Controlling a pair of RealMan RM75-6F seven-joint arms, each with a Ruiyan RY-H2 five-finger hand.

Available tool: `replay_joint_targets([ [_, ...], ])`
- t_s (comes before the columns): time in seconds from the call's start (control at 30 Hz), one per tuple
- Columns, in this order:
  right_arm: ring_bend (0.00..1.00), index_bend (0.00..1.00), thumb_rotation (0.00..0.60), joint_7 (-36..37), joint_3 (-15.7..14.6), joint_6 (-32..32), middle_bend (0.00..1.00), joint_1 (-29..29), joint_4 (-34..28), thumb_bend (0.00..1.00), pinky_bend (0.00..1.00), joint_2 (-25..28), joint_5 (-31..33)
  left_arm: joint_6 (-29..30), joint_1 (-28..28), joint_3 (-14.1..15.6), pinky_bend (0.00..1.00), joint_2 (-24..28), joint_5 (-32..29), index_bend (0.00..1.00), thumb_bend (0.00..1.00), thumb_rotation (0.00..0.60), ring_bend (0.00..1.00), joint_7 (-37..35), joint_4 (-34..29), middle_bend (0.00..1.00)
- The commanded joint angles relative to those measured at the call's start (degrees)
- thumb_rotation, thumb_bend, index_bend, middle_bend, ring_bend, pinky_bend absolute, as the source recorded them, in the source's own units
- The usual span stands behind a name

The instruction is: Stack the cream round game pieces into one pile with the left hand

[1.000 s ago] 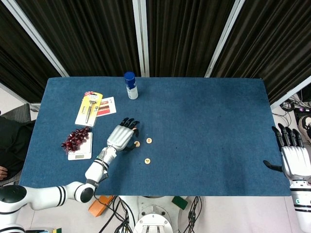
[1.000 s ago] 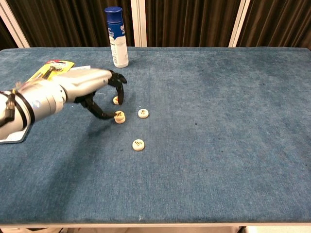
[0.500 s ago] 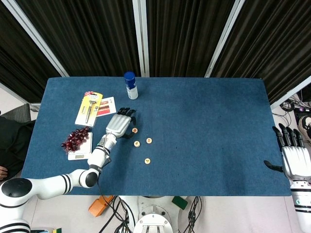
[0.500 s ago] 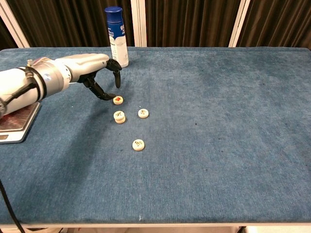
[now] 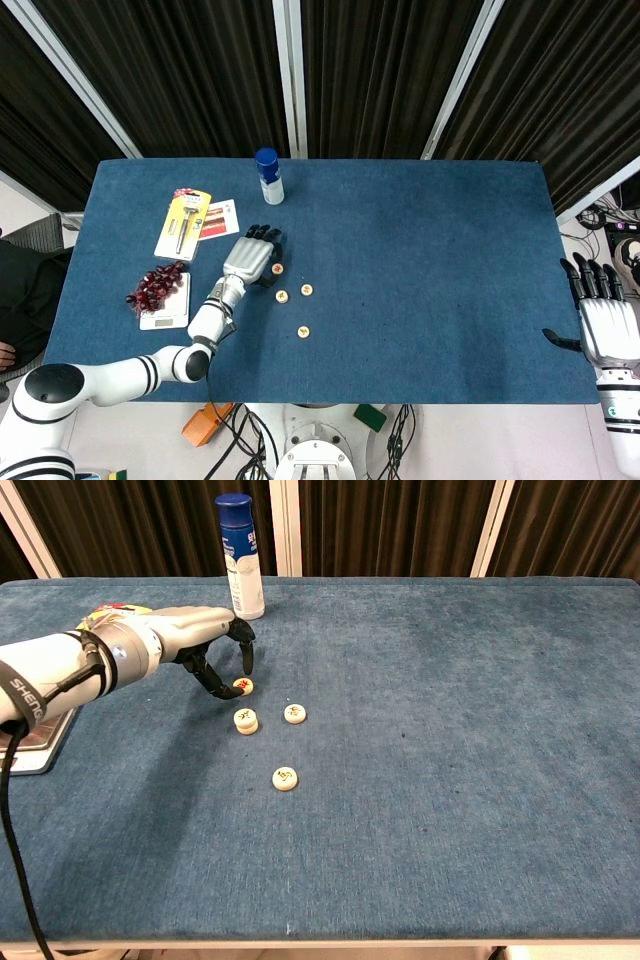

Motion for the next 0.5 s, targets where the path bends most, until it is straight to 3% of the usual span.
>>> replay_joint_targets([
  [0.03,0.00,0.00,0.600,-0.03,0.02,-0.22,0.02,0.07,0.06,0.09,0.02,-0.04,0.21,-0.12,-0.05,0.19,0.00,-0.34,-0.22,0.41,0.31,0.600,0.00,-0.37,0.72,0.10],
  [0.5,0.00,0.00,0.600,-0.57,0.16,-0.52,0.02,0.34,-0.45,0.09,0.02,0.09,0.60,0.80,0.48,0.36,0.00,-0.38,3.07,0.50,0.36,0.600,0.00,-4.29,1.02,0.12],
])
